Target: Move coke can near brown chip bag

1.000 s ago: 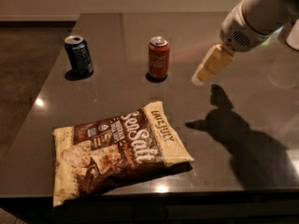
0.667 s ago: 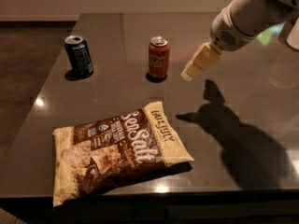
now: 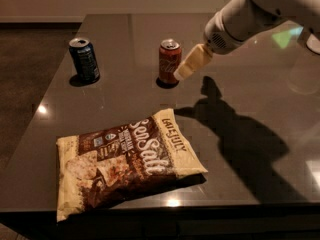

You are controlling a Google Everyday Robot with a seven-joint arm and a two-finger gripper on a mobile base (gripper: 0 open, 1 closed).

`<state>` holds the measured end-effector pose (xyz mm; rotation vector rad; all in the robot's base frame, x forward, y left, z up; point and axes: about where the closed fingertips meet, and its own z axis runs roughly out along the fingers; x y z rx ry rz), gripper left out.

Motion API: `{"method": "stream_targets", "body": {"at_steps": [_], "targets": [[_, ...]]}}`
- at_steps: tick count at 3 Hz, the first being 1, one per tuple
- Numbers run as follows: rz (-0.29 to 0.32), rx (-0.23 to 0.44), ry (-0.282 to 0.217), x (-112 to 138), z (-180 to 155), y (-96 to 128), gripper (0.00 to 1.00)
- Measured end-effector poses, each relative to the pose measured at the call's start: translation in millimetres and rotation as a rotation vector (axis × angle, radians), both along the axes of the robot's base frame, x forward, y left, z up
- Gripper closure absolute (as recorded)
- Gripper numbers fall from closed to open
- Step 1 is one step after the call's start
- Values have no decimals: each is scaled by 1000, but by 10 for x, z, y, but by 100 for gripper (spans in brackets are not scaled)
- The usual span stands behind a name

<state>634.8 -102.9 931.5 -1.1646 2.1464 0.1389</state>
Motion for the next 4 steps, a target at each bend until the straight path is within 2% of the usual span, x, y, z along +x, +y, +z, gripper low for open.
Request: {"method": "stream_targets", "body": {"at_steps": [2,3,4], "targets": [[5,60,22,346,-123,336,0],[10,81,32,436,-154,464,0],[20,95,45,477,-169,571,16]]}}
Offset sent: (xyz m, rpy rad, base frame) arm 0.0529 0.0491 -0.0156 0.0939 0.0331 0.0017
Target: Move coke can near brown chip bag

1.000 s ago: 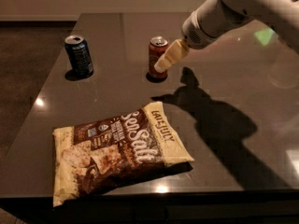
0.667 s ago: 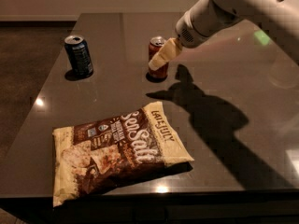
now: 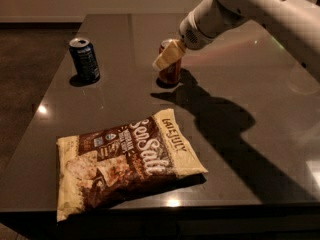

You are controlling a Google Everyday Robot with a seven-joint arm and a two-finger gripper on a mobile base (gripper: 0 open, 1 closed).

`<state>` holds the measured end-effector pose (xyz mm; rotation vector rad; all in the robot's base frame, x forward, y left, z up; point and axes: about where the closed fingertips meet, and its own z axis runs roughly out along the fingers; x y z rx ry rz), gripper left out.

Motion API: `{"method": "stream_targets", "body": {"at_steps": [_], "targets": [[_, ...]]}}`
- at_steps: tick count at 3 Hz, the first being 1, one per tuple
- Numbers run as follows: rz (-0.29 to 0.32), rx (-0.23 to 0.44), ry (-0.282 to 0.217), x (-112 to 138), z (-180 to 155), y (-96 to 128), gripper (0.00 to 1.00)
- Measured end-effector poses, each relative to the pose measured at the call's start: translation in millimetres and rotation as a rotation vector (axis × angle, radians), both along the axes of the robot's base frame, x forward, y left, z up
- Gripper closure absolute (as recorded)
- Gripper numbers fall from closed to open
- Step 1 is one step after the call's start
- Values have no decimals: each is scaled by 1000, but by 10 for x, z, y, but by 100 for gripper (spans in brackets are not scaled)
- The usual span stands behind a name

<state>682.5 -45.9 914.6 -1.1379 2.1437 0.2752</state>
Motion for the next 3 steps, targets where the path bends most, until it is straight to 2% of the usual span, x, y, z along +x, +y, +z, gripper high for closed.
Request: {"method": "stream_targets", "body": {"at_steps": [2,3], "targets": [[26,41,32,-16,-7,80,64],[83,69,33,-151,76,154,87]]}}
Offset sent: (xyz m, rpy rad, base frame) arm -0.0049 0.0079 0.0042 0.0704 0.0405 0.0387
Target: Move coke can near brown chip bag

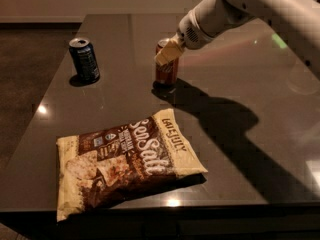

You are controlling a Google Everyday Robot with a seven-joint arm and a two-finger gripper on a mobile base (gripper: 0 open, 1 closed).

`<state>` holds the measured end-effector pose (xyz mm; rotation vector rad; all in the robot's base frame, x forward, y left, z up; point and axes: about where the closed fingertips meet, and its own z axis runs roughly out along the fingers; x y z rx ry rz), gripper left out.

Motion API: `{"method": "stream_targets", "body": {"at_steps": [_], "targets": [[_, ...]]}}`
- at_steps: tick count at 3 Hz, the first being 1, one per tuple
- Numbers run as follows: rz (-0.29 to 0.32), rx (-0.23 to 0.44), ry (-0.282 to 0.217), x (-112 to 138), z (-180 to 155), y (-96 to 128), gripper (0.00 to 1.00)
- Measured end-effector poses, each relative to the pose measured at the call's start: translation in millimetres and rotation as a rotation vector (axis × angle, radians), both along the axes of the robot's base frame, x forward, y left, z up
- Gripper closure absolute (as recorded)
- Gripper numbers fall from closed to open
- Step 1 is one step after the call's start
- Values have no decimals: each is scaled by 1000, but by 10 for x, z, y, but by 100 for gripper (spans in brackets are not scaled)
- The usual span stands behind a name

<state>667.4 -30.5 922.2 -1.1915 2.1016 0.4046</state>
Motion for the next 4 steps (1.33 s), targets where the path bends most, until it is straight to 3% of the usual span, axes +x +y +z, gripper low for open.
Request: {"method": "stream_targets", "body": {"at_steps": [1,3,4], "targets": [[86,13,-22,-244,85,99,100],[329,-33,-78,-871,59,382,100],[389,-42,-89,-993,20,435,100]]}}
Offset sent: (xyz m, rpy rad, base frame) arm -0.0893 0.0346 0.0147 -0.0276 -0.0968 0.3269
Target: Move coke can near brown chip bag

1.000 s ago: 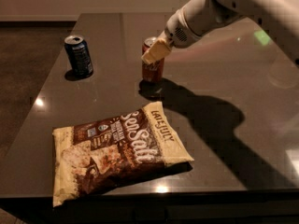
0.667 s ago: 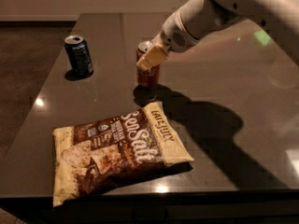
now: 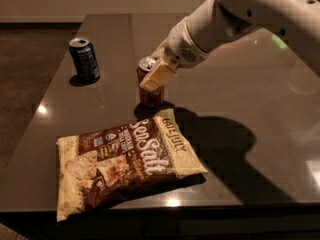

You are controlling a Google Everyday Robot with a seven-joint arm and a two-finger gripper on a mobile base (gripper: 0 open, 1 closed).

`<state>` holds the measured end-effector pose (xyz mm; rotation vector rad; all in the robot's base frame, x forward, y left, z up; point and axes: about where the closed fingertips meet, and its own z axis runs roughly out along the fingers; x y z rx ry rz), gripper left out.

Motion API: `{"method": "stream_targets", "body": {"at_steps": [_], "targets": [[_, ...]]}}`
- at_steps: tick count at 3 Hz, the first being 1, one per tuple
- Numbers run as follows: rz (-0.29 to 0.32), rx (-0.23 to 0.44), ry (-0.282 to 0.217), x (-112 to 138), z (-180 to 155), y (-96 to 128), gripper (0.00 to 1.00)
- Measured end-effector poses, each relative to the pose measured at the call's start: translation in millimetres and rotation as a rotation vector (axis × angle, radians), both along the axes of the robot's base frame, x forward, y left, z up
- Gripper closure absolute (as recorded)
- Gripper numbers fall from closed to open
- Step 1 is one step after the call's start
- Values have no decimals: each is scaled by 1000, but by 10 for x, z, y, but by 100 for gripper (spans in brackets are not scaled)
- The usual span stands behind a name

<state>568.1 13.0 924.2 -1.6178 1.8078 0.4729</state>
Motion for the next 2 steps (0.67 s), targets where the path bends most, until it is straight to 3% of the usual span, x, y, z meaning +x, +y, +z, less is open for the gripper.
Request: {"method": "stream_targets", "body": {"at_steps": [2], "targets": [[66,-14,2,-148,-87,-14,58]]}}
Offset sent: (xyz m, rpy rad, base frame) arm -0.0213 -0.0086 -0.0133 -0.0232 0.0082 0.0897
